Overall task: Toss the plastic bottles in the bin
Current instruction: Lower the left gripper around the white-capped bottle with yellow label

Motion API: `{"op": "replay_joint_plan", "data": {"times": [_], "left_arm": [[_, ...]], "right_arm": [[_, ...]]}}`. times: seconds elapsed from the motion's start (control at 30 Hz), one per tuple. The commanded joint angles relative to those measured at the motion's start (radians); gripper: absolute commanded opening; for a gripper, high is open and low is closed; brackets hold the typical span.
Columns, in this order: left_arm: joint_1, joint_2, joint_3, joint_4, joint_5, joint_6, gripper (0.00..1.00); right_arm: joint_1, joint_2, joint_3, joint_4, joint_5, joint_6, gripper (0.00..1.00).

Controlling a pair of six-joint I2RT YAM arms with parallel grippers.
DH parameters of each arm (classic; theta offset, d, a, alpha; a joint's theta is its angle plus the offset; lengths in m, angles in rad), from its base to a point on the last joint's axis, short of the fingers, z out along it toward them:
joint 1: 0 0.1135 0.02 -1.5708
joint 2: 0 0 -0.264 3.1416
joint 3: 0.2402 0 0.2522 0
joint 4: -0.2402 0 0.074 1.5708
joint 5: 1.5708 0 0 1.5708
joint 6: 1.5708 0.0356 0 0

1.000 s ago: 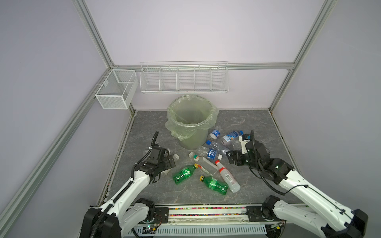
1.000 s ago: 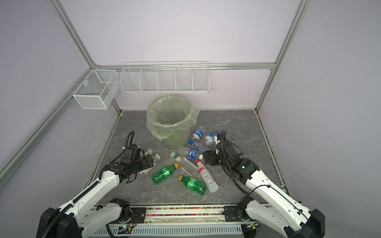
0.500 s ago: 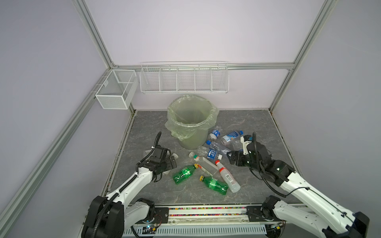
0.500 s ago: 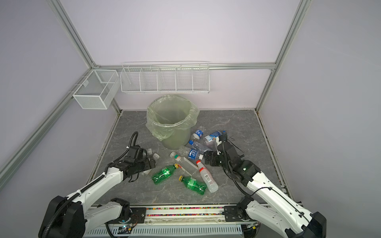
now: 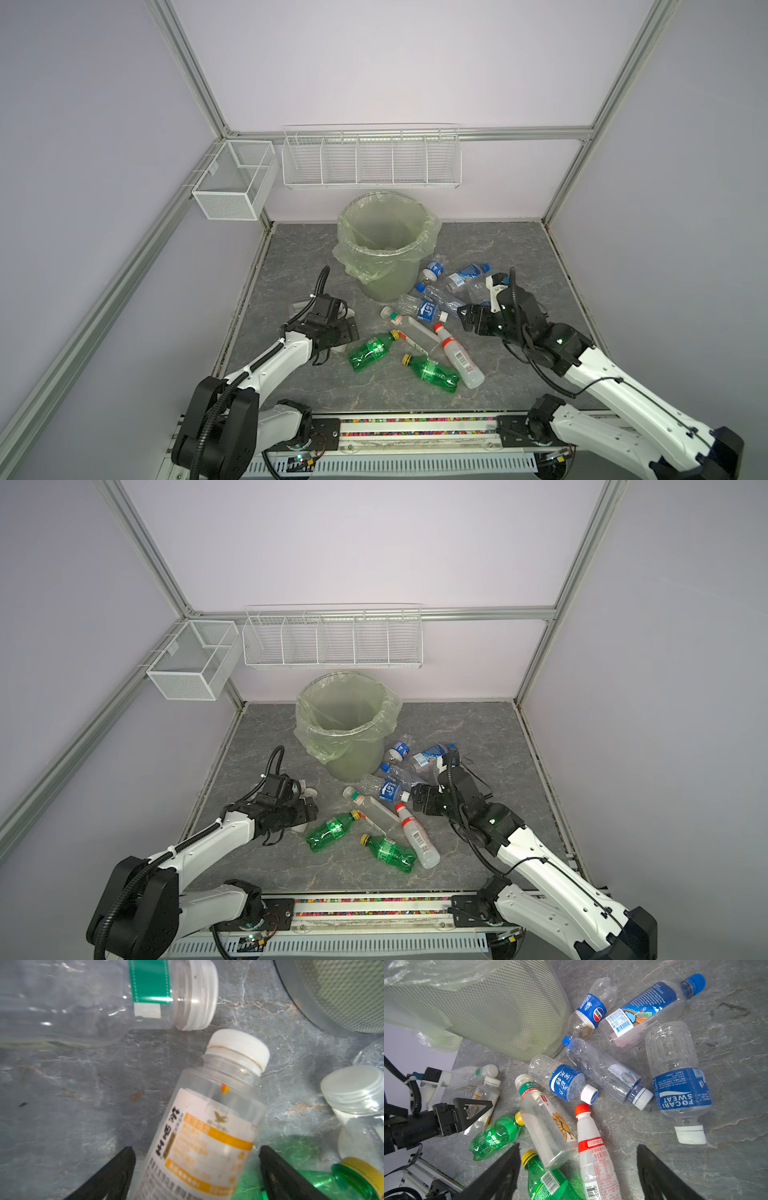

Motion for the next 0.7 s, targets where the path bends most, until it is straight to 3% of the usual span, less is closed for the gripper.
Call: {"op": "replay_joint_plan", "data": {"times": [0.0,0.27,0.37,0.67], "left_arm": [[-0.013,0.007,0.041,0.022,0.014,0.021,0.90],[-0.016,0.015,0.043,0.034,0.022,0.051,0.77],[-0.015,0.039,0.051,0.034,0.033,0.056,0.68],[-0.019,0.076,0.068,0.035,0.034,0.066,0.64]], "right_arm": [[-0.004,0.001,0.013,-0.027,-0.001,0.025,0.88],[-0.005,-0.002,0.005,-0.030,0.017,0.026,0.88],[-0.004,0.007,0.011,-0.038,0.013,0.028,0.88],[-0.004,0.003,0.013,-0.042,0.024,0.026,0.88]]}}
